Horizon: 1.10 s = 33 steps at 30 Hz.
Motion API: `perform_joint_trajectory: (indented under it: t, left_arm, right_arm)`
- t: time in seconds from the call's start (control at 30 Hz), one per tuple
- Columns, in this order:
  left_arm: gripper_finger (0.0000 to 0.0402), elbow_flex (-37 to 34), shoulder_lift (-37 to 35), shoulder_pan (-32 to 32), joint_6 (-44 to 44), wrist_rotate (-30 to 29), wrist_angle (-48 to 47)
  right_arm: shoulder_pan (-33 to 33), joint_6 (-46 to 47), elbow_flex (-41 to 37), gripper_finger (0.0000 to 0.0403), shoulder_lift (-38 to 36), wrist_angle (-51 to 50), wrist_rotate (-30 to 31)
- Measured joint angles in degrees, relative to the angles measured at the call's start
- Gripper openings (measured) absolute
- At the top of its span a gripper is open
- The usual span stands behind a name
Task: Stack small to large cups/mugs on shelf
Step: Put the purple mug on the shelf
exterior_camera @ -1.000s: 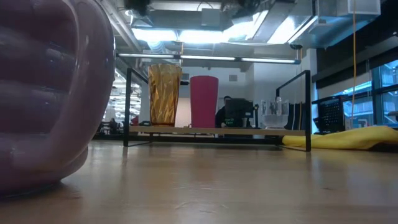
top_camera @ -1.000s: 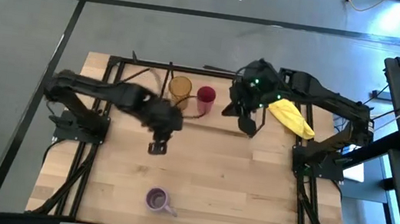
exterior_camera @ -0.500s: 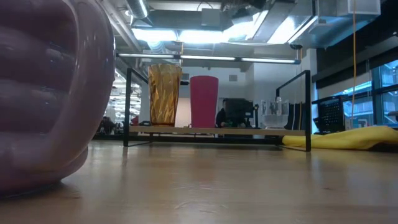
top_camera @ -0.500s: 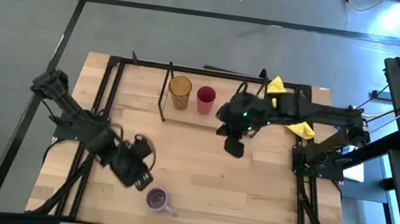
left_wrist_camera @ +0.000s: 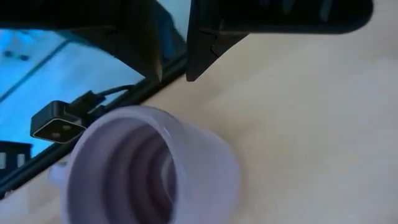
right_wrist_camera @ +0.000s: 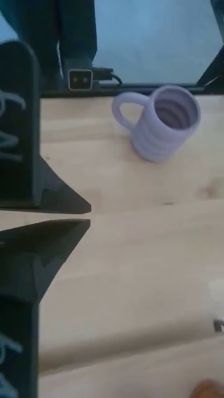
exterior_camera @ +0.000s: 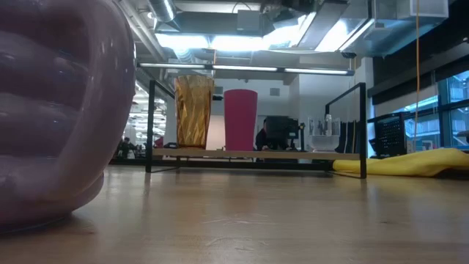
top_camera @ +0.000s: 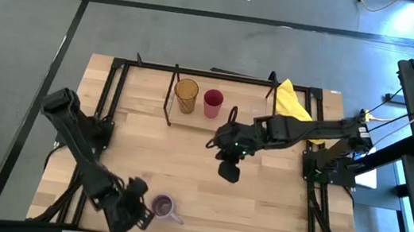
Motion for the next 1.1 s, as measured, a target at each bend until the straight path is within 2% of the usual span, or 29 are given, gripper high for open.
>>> perform_joint_trajectory:
  t: [0.1, 0.2, 0.33, 0.57, 0.73, 0.83, 1.1]
  left_arm:
    - [0.0066, 0.00, 4.02, -0.66, -2.88, -0.65, 6.98]
    - [0.0066, 0.11, 7.62, -0.71, -2.94, -4.08, 10.94]
    - [0.0066, 0.20, 11.29, 1.13, -2.59, -5.12, 9.55]
    - [0.0066, 0.20, 12.23, 2.99, -0.48, 1.57, 4.28]
    - [0.0066, 0.20, 12.23, 3.45, -1.09, -3.07, 0.99]
    - [0.0066, 0.22, 12.23, 5.59, 2.78, -5.62, 3.04]
    - [0.0066, 0.22, 12.23, 15.07, 21.54, -6.12, 7.24]
  right_arm:
    - [1.12, 1.15, 0.00, 0.0027, -0.02, 0.02, -0.03]
    - [2.51, 1.27, 0.00, 0.0027, -0.23, 0.14, 0.23]
    - [4.44, 1.46, 0.00, 0.0027, -0.26, 0.20, 1.74]
    - [7.14, 1.45, 0.00, 0.0027, -0.26, 1.38, 1.83]
    - [7.80, 1.38, 0.00, 0.0027, -0.26, 1.37, 1.91]
    - [7.80, 0.92, 0.00, 0.0027, -0.26, 1.36, 2.00]
    - [7.78, 0.62, 0.00, 0.0027, -0.28, 1.29, 4.87]
